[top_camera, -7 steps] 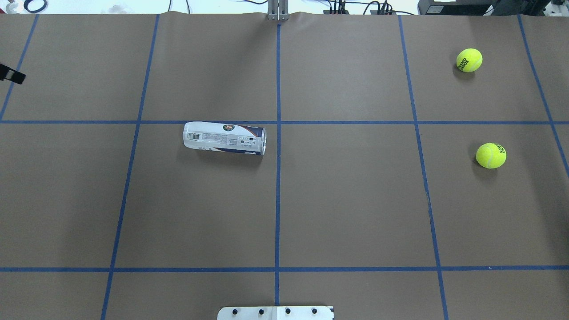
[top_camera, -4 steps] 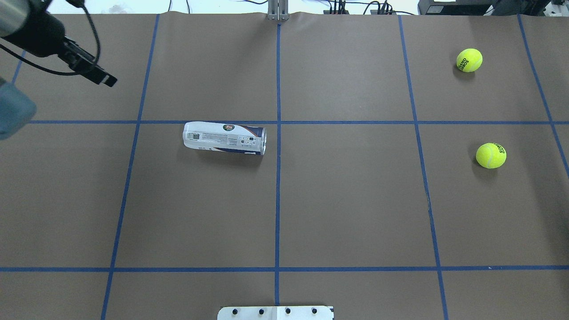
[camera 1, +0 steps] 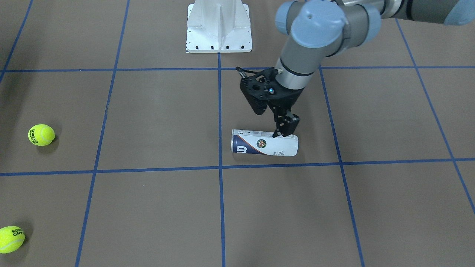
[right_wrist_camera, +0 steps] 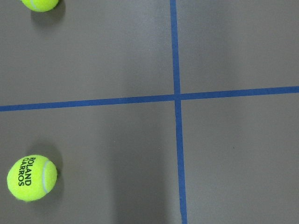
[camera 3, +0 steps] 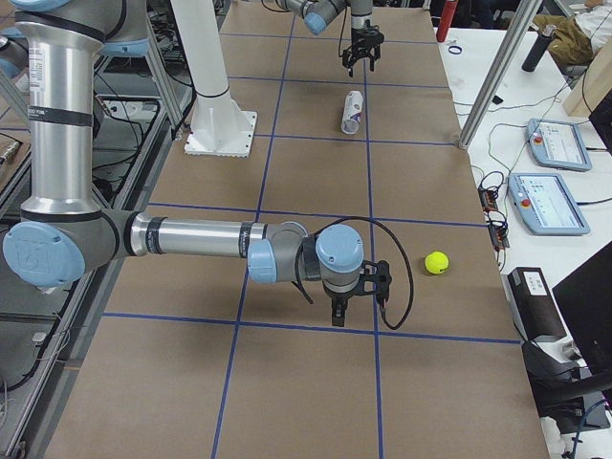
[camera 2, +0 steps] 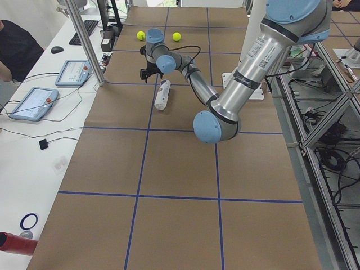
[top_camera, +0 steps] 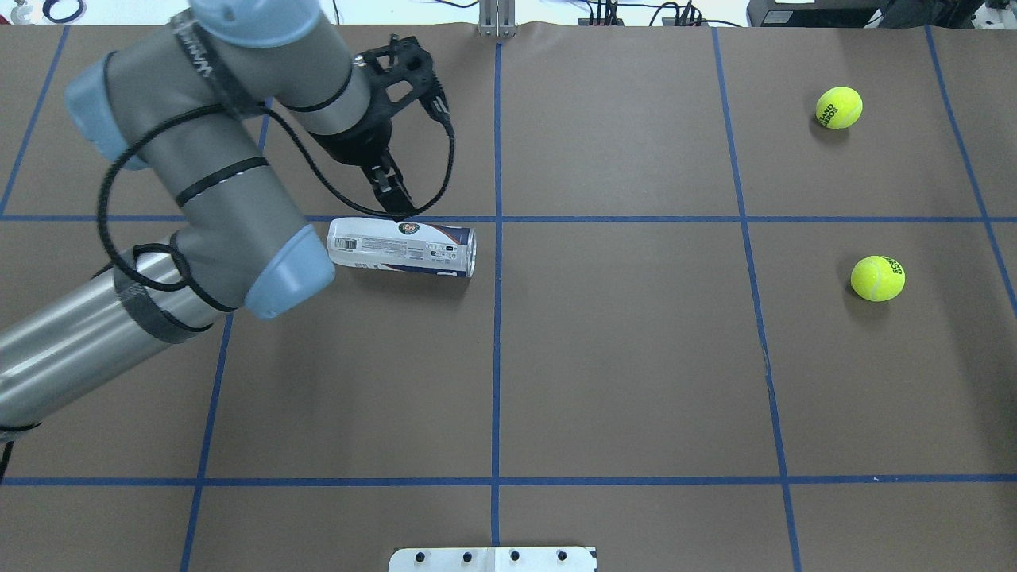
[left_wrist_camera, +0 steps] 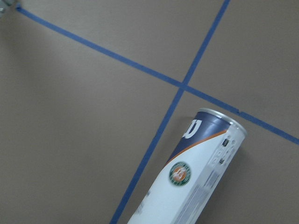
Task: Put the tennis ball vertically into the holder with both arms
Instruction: 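Reach the left gripper down to the open end of the lying can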
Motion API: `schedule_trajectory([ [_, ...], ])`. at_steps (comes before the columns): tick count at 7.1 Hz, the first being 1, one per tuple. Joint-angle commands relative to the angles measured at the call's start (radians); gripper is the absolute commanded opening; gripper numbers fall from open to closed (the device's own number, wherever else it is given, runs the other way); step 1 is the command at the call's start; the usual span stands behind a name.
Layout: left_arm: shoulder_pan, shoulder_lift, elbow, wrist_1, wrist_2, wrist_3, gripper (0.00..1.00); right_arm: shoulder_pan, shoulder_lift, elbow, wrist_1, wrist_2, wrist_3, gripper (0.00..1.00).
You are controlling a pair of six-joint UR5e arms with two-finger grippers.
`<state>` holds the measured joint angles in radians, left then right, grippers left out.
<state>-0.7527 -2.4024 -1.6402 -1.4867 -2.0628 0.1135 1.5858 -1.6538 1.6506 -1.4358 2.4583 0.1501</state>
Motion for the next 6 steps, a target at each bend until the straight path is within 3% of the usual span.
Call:
schedule_trajectory([
  [1, 0.038, -0.104, 0.091, 0.098, 0.029, 0.209, 0.99, -0.001, 0.003, 0.000, 0.000, -0.038, 0.000, 1.00],
  [3, 0.097, -0.125, 0.184, 0.045, 0.151, 0.351, 0.99, -0.001, 0.005, 0.002, 0.002, -0.038, -0.001, 1.00],
  [6, 0.142, -0.141, 0.272, -0.024, 0.161, 0.359, 0.99, -0.001, 0.005, 0.000, 0.002, -0.038, 0.000, 1.00],
])
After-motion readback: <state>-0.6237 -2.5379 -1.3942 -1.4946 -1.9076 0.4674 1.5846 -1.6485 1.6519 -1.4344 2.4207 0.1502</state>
